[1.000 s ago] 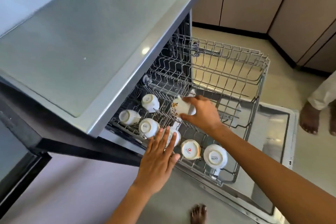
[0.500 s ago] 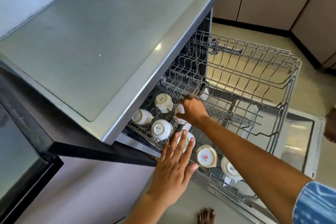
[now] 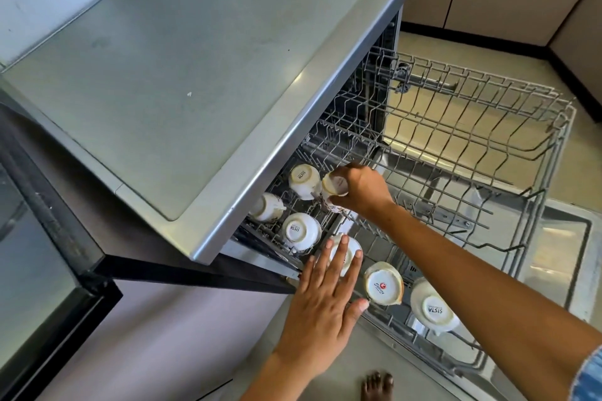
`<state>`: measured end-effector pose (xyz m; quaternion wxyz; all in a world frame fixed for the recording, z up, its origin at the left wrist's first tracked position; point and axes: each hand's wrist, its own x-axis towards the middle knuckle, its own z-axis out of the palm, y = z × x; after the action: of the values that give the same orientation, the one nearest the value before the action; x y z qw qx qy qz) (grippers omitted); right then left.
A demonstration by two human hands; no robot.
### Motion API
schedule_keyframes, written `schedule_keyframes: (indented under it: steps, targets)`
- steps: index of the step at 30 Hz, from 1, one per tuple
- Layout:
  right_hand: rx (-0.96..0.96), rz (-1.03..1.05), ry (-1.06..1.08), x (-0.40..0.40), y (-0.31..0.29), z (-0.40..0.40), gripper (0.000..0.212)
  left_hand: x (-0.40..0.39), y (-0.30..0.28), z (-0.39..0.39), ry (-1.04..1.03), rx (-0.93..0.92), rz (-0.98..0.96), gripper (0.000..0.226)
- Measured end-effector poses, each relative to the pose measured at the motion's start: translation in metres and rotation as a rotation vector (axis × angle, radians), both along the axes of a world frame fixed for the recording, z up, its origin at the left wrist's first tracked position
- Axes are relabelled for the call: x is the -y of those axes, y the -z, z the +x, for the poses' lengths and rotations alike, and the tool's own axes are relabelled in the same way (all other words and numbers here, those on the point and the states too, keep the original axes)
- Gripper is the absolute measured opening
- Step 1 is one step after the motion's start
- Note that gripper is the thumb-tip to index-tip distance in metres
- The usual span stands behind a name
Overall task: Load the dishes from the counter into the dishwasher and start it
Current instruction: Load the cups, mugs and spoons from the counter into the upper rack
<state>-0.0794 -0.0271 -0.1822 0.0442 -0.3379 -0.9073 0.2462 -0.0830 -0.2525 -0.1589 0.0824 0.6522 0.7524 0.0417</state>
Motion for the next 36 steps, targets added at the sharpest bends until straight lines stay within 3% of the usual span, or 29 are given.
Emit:
schedule_keyframes:
  steps: [7, 15, 19, 26, 31, 36]
  targets:
    - [0.051, 0.064, -0.02, 0.001, -0.008, 0.004, 0.056, 0.0, 0.0, 0.001, -0.012, 0.001, -0.024, 0.058]
    - [-0.073, 0.072, 0.071, 0.005, -0.01, 0.015, 0.055, 0.001, -0.001, 0.0, -0.005, 0.009, -0.017, 0.058]
    - [0.103, 0.101, -0.026, 0.017, 0.005, 0.014, 0.048, 0.001, 0.0, -0.001, 0.0, 0.005, -0.027, 0.058]
    - [0.133, 0.117, -0.051, 0.02, 0.014, 0.021, 0.045, 0.001, 0.003, -0.001, -0.004, 0.013, -0.015, 0.058]
    - [0.272, 0.154, -0.102, 0.027, 0.013, 0.022, 0.059, 0.002, 0.005, -0.001, -0.004, 0.026, -0.008, 0.058]
    - [0.128, 0.175, -0.069, 0.039, 0.008, 0.036, 0.045, 0.0, 0.005, -0.002, -0.008, 0.021, -0.003, 0.058]
